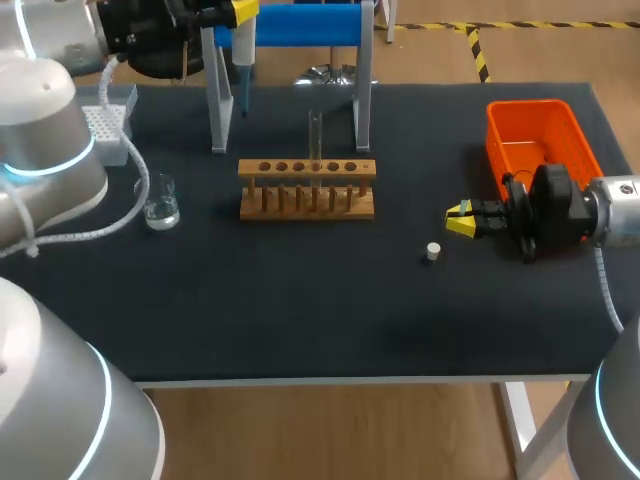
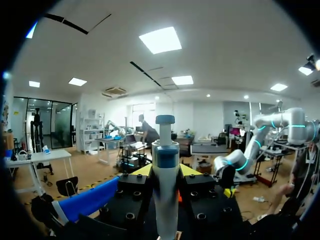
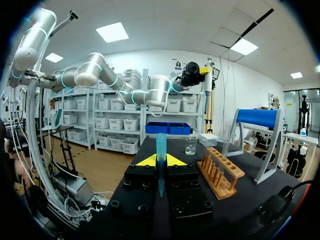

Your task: Invert the test tube, pick up the pipette, mount the tip to pipette, aspirate from beaker and dispense into the tube, eject the tip, return the pipette, and cap with the stopper.

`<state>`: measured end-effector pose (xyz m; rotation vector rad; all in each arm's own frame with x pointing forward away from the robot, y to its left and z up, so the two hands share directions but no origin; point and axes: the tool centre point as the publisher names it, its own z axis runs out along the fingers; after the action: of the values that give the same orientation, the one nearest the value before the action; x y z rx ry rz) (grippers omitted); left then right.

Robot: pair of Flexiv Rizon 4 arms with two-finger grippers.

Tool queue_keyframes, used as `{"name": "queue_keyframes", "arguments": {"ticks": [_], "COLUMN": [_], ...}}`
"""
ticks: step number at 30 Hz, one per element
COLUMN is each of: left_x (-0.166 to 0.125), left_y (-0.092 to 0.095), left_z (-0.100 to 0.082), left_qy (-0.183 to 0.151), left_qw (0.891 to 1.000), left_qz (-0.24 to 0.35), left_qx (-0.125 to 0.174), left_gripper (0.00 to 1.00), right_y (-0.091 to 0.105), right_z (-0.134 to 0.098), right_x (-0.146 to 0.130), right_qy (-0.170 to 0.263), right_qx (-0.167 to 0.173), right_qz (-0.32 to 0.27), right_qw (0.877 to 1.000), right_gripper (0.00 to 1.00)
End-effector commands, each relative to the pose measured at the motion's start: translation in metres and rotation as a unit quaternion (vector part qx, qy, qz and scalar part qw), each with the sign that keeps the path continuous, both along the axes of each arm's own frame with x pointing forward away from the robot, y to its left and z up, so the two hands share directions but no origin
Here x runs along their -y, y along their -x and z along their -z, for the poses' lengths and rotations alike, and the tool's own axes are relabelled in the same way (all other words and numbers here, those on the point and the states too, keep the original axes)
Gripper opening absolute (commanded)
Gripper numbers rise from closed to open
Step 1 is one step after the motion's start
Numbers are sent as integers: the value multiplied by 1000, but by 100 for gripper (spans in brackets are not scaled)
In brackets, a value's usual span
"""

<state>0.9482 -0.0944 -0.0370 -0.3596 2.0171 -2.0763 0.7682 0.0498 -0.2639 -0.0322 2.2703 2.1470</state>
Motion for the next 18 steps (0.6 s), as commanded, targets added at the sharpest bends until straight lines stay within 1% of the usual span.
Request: {"name": "queue_keyframes", "arguments": {"ticks": [1, 3, 4, 5, 6, 8, 9, 11, 12, 18], "left_x": [5, 15, 20, 24, 27, 38, 42, 51, 56, 83], "left_y": [30, 37, 41, 42, 43, 47, 47, 48, 48, 49], "left_z": [-4, -8, -11, -12, -14, -18, -19, -22, -22, -24], "left_qy": [4, 4, 3, 1, 9, 5, 12, 13, 18, 22], "left_qw": [1000, 1000, 1000, 1000, 1000, 1000, 1000, 1000, 999, 998], "left_qz": [-16, -15, -12, -13, -13, -9, -4, 4, 9, 49], "left_qx": [4, 5, 10, 13, 13, 19, 21, 25, 27, 31], "left_gripper": [0, 0, 0, 0, 0, 0, 0, 0, 0, 0], "right_y": [1, 1, 1, 1, 1, 1, 1, 1, 1, 1], "right_z": [-1, -1, -1, -1, -1, -1, -1, -1, -1, -1], "right_x": [0, 0, 0, 0, 0, 0, 0, 0, 0, 0], "right_qy": [2, 2, 2, 2, 2, 2, 2, 2, 2, 2], "right_qx": [0, 0, 0, 0, 0, 0, 0, 0, 0, 0], "right_qz": [1, 1, 1, 1, 1, 1, 1, 1, 1, 1], "right_qw": [1000, 1000, 1000, 1000, 1000, 1000, 1000, 1000, 1000, 1000], "right_gripper": [0, 0, 0, 0, 0, 0, 0, 0, 0, 0]}}
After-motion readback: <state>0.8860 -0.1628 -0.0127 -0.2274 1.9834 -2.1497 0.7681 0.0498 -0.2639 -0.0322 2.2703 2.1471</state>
